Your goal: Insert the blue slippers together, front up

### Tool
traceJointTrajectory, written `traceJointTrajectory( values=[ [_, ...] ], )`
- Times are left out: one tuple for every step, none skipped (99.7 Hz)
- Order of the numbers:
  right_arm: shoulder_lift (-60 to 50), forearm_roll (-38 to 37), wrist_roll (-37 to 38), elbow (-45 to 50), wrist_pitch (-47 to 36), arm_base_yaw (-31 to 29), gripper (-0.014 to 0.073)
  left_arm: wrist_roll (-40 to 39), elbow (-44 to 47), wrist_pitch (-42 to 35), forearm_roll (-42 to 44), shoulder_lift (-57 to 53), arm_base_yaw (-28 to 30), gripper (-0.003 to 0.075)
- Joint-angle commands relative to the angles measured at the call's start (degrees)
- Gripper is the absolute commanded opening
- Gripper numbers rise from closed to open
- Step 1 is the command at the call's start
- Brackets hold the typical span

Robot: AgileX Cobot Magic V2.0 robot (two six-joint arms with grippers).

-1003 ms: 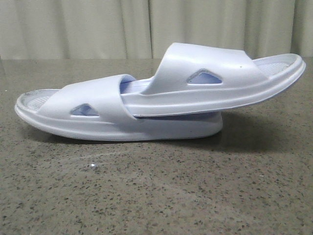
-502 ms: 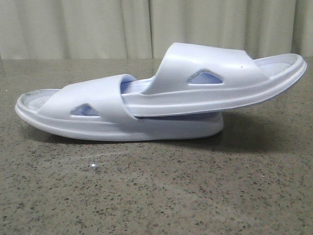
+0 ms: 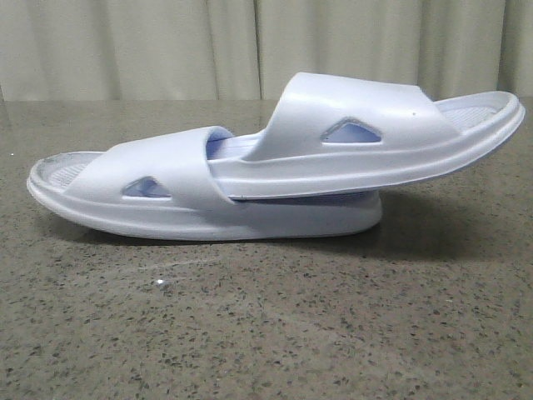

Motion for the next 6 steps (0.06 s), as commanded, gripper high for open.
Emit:
traceJointTrajectory(
  values=[
    [-1.22, 0.03, 0.26, 1.19, -4.77, -0.23, -0.0107, -0.57, 0.53, -4.6, 0.01, -1.67, 0.2, 0.0016],
    [-1.22, 0.03, 0.26, 1.19, -4.77, -0.23, -0.0107, -0.57, 0.53, -4.6, 0.01, -1.67, 0.2, 0.0016],
    [-1.22, 0.03, 0.26, 1.19, -4.77, -0.23, -0.0107, -0.57, 0.53, -4.6, 0.01, -1.67, 0.2, 0.0016],
    [-1.22, 0.03, 0.26, 1.19, -4.77, -0.23, -0.0107, -0.57, 0.53, -4.6, 0.01, -1.67, 0.2, 0.0016],
    [-1.22, 0.03, 0.26, 1.19, -4.77, -0.23, -0.0107, -0.57, 0.53, -4.6, 0.01, -1.67, 0.2, 0.0016],
    [-1.22, 0.03, 0.26, 1.19, -4.77, -0.23, -0.0107, -0.57, 0.53, -4.6, 0.01, -1.67, 0.2, 0.0016]
  ],
)
